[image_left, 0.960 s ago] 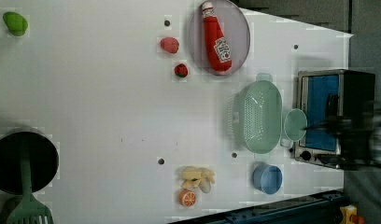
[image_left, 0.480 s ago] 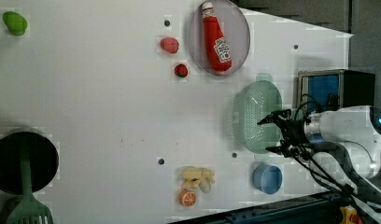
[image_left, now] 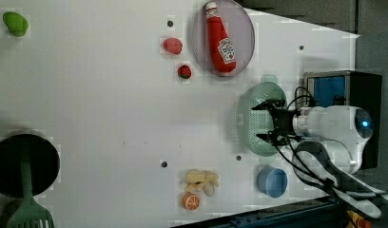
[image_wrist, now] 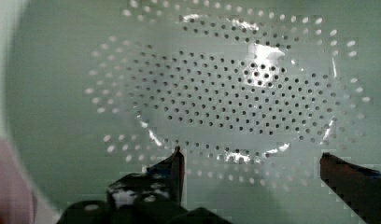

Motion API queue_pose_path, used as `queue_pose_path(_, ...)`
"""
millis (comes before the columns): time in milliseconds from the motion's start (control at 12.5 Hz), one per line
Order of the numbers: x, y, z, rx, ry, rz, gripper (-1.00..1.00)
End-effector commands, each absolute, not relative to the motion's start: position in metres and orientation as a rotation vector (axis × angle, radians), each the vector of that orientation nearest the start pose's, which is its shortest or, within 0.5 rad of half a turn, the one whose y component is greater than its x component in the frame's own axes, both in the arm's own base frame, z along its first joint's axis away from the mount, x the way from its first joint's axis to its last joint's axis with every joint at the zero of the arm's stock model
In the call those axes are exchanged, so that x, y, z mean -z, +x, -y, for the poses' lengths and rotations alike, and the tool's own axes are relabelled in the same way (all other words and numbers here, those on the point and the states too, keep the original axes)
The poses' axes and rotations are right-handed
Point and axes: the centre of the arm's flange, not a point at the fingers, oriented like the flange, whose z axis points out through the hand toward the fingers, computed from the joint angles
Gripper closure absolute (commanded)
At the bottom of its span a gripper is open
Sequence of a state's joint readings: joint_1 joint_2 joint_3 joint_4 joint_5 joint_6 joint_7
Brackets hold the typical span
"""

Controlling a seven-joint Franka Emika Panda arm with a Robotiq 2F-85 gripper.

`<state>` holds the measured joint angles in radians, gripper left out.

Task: Drag strainer right to left.

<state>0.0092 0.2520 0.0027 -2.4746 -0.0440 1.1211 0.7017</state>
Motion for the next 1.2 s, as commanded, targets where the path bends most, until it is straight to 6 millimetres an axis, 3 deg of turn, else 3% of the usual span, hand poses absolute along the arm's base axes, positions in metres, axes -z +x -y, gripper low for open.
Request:
queue_pose_path(80,-0.167,0.470,-0.025,-0.002,-2.260,-2.205,-1.00)
queue_pose_path(400,-0.151,0.466,-0.041,-0.015,-2.295,-2.169,-1.00)
queue_pose_path(720,-0.149,0.469,-0.064,-0.013,-2.329,-2.125,-1.00)
queue_pose_path(1200,-0.149,0.473,-0.121,-0.009,-2.231,-2.206,-1.00)
